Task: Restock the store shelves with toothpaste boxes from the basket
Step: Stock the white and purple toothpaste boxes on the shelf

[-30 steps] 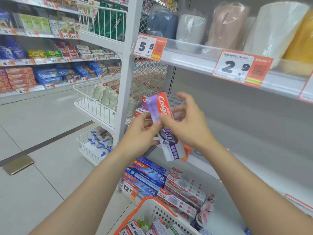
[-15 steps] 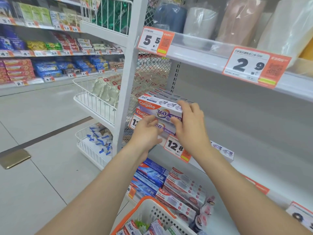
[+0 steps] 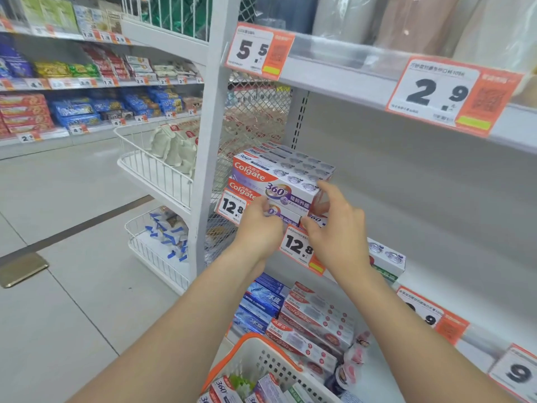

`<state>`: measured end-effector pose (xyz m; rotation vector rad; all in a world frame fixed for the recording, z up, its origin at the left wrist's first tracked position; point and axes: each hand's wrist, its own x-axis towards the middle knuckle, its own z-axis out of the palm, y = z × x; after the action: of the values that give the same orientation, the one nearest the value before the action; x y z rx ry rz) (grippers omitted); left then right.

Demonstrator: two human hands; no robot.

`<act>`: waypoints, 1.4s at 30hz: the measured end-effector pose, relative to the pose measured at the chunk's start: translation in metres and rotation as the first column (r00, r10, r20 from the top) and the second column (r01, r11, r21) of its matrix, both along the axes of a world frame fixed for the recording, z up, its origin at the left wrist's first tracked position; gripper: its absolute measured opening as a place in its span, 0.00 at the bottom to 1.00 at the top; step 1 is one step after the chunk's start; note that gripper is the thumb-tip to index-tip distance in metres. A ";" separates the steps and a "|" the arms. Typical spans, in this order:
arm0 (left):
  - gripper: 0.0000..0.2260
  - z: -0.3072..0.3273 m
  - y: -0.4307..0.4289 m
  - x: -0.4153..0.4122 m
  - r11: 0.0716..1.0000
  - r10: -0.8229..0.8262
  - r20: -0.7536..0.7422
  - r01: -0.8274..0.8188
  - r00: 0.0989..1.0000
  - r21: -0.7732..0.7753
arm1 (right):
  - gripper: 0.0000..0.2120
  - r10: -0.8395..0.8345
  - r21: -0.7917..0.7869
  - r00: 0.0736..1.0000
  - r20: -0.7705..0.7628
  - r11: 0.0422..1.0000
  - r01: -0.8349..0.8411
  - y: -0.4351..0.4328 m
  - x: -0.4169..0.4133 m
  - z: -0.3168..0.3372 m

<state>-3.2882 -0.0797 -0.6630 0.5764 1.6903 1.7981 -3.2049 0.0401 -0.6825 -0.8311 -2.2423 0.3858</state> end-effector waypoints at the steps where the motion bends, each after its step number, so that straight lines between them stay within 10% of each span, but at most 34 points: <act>1: 0.22 -0.001 0.001 0.001 1.000 0.002 -0.018 -0.002 1.000 -0.007 | 0.34 -0.011 0.005 1.000 0.005 1.000 0.011 0.001 0.001 0.000; 18: 0.21 -0.009 0.003 0.003 0.993 -0.063 -0.157 0.046 0.986 -0.109 | 0.23 -0.011 -0.026 1.000 -0.017 1.000 0.011 -0.005 0.004 -0.009; 22: 0.21 -0.015 0.002 0.006 0.975 -0.136 -0.273 0.080 0.952 -0.207 | 0.29 -0.057 0.077 0.982 0.182 0.996 0.044 -0.003 0.017 -0.005; 30: 0.10 -0.037 -0.009 0.034 0.847 -0.498 -0.712 0.101 0.495 -0.522 | 0.12 0.086 0.405 0.953 0.290 0.892 -0.203 -0.036 0.119 -0.028; 34: 0.12 -0.051 -0.028 0.068 0.504 -0.861 -0.462 0.236 0.213 -0.831 | 0.13 0.128 0.000 0.615 0.778 0.979 -0.204 -0.066 0.159 -0.039; 39: 0.09 -0.087 -0.048 0.104 0.306 -0.952 -0.300 0.153 0.064 -0.940 | 0.15 0.358 -0.326 0.232 0.905 0.931 -0.167 -0.093 0.196 -0.068; 42: 0.07 -0.118 -0.059 0.117 0.197 -0.980 -0.192 0.091 0.060 -0.976 | 0.19 0.428 -0.407 0.152 0.891 0.901 -0.151 -0.102 0.206 -0.082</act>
<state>-3.1708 -0.1385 -0.7807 1.7184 1.9509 -0.3556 -2.9990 -0.0622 -0.7640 -0.8388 -3.7272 0.3111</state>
